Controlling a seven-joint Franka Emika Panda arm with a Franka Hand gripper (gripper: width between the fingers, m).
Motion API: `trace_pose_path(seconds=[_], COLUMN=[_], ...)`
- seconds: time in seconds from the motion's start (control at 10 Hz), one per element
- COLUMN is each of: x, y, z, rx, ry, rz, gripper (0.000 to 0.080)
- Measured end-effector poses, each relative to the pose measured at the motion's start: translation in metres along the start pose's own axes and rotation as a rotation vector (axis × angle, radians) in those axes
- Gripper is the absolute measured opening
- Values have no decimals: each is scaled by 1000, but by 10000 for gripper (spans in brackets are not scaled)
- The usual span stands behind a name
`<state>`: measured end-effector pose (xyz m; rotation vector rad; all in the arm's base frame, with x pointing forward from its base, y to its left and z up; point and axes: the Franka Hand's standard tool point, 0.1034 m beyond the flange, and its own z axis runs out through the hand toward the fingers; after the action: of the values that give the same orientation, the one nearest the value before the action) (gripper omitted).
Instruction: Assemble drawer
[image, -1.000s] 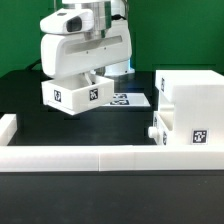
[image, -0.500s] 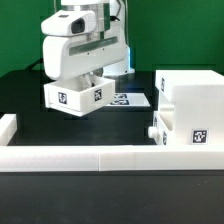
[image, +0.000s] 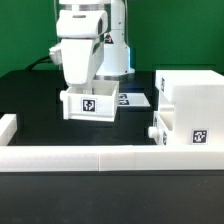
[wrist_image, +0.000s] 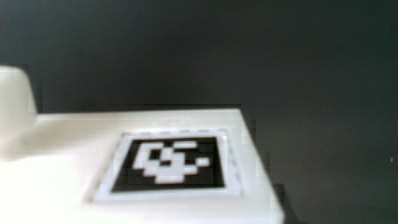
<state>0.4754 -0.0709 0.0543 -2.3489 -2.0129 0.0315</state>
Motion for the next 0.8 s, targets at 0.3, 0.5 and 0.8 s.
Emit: trace_pose_path(seconds=[0.3,0.5,0.8], x=[0,4,20], y=[0,18,43], z=[1,1,-5], rx=[5,19,-3], ry=[0,3,-7], rz=[-1,-44,-109], gripper=[42,42,42])
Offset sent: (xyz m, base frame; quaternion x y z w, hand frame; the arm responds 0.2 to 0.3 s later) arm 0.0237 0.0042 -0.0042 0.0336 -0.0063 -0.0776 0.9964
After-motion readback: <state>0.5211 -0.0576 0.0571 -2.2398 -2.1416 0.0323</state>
